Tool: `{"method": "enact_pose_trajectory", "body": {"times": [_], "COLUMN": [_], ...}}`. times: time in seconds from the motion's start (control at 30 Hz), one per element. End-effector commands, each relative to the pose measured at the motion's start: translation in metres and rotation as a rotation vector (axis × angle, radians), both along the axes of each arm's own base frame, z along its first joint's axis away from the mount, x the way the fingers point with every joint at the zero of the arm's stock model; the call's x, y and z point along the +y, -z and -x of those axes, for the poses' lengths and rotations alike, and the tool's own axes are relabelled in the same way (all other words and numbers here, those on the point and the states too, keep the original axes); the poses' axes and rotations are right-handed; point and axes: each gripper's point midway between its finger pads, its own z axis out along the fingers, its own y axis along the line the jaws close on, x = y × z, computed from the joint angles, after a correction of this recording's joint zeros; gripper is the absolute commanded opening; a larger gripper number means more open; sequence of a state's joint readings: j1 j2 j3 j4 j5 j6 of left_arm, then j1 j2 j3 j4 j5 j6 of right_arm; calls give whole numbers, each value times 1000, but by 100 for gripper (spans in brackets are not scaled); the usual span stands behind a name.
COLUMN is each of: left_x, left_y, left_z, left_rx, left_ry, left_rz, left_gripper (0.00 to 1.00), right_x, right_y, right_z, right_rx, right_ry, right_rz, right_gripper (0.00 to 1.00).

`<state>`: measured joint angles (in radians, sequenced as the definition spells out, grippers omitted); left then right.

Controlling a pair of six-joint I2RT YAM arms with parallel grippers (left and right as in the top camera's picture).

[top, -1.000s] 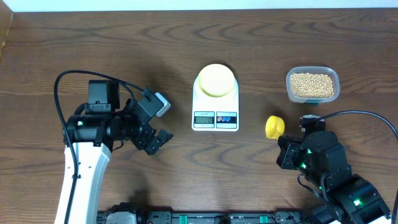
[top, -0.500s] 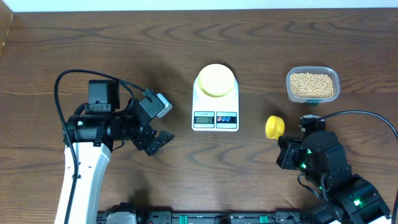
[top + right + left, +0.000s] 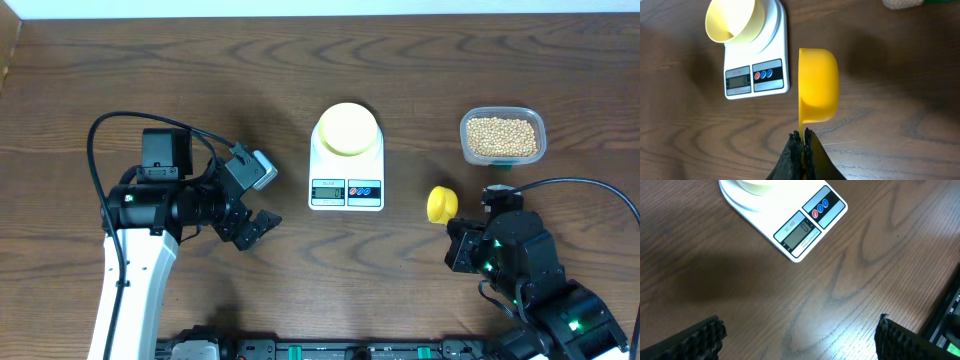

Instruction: Scoop item into bowl and weigh 50g on scale

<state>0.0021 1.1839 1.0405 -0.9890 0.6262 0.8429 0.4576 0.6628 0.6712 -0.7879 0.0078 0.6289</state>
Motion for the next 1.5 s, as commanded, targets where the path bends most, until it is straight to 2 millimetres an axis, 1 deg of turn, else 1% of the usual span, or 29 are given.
{"method": "enact_pose_trajectory", "body": {"times": [0.0, 0.57, 0.9, 1.47], "left_x": [-1, -1, -1, -1], "left_y": [-8, -8, -8, -8], "left_z": [-4, -4, -4, -4], "left_rx": [-26, -26, -26, -26], "left_ry": [15, 15, 15, 15], "left_rz": [11, 11, 11, 11], "left_gripper": [98, 98, 98, 98], "right_x": [-3, -3, -6, -5], "right_y": [3, 3, 10, 10], "right_z": [0, 0, 6, 5], "right_rx": [7, 9, 40, 39], "right_ry": [21, 21, 21, 21], "right_rz": [0, 1, 16, 15], "right_gripper": [1, 1, 1, 1]}}
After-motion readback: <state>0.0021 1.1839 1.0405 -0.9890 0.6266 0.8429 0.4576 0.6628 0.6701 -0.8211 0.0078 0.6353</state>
